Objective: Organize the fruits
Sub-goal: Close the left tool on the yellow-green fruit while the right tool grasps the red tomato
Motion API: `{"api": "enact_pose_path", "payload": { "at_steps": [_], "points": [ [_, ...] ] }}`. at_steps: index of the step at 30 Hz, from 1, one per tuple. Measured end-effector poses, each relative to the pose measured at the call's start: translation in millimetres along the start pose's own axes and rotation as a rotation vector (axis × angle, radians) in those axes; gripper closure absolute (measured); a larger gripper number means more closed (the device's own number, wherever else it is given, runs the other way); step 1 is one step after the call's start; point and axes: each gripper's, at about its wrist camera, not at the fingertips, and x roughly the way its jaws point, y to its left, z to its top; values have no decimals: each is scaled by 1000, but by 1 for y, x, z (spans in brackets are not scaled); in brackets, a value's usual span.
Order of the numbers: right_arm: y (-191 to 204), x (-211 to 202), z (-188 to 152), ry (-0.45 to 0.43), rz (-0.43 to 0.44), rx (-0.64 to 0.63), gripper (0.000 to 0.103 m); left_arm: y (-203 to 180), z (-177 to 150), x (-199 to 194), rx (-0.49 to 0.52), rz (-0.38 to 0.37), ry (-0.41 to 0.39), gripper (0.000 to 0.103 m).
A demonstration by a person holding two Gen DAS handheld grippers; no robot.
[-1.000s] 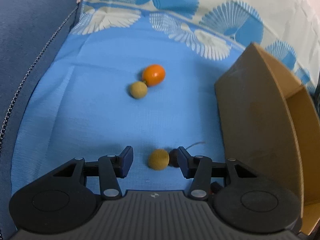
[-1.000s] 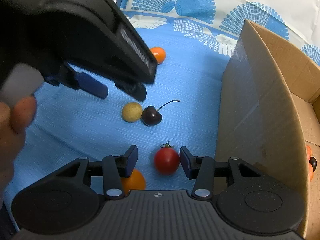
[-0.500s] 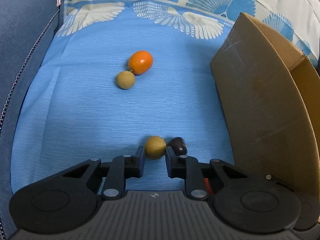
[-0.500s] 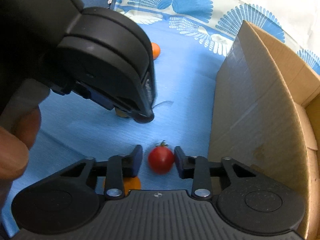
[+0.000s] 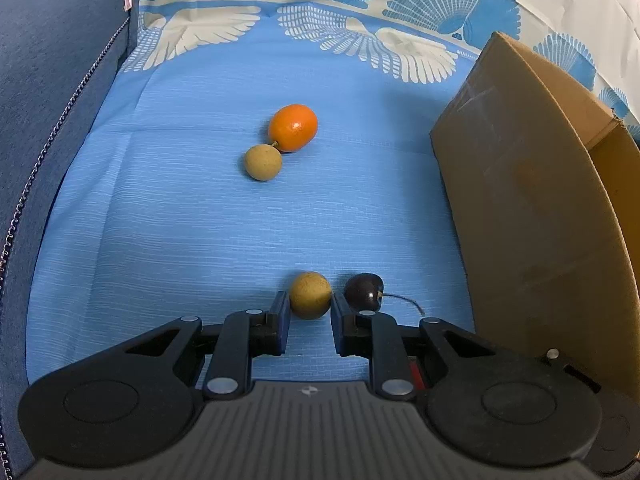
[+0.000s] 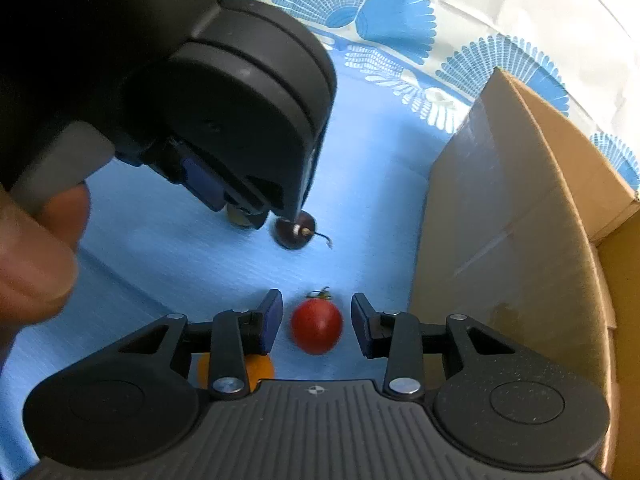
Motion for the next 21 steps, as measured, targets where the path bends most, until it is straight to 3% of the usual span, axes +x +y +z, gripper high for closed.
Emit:
{"api": "enact_pose_path", "payload": {
  "at_steps": [6,9,13,19,21],
  "points": [
    [0,2,1,5,-20,2,64,1,0,1,-1,-1,-2,79],
    [10,2,2,10,-16,1,74,1,0,1,0,-1,-4,79],
    [13,-1,2,-3,14,13,75,7,1,-2,-20,16,-28,79],
    [8,-20,10,-149,140,118,75,23,5,-8,-97,60,-66,80],
    [5,-16,11,-136,195,170,75,29,6,-9,-133,63,-67,81]
  ]
}}
